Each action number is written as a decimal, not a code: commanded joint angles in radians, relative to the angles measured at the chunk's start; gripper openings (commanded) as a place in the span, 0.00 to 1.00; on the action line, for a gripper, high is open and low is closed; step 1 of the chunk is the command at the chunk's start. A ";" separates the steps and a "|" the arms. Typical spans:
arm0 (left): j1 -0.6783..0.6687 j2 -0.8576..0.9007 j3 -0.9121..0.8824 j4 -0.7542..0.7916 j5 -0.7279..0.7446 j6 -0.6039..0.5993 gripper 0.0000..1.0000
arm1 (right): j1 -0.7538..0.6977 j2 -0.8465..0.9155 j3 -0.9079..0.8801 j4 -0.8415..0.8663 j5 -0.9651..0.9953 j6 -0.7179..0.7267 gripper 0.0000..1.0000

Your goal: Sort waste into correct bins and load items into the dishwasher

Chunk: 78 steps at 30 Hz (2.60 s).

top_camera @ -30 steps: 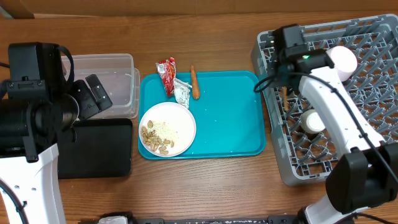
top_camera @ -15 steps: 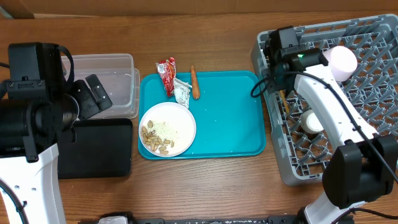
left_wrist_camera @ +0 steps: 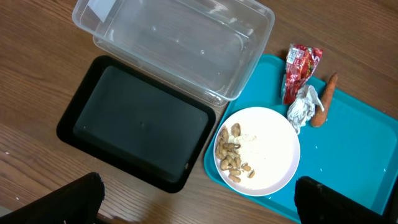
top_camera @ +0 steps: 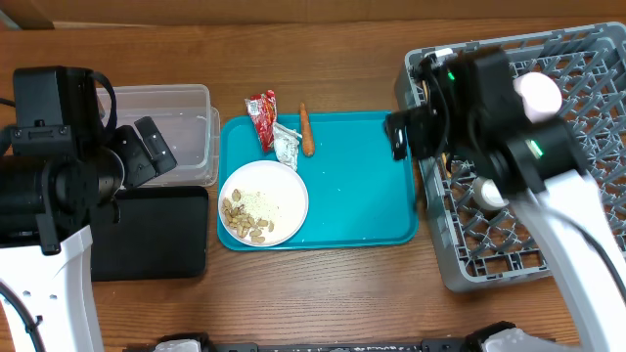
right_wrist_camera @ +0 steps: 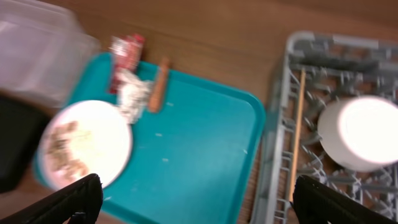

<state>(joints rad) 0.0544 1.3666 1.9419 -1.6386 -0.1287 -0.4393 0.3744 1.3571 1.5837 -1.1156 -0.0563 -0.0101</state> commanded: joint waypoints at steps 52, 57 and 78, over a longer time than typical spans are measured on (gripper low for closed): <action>0.004 0.006 0.002 0.000 -0.012 -0.010 1.00 | -0.213 -1.354 -1.507 0.981 0.077 0.011 1.00; 0.004 0.006 0.002 0.000 -0.012 -0.010 1.00 | -0.213 -1.354 -1.576 1.080 0.076 0.011 1.00; 0.004 0.006 0.002 0.000 -0.012 -0.010 1.00 | -0.213 -1.353 -1.575 1.035 0.077 0.011 1.00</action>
<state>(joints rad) 0.0544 1.3701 1.9377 -1.6382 -0.1291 -0.4393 0.1642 0.0147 0.0185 -0.0837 0.0257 -0.0029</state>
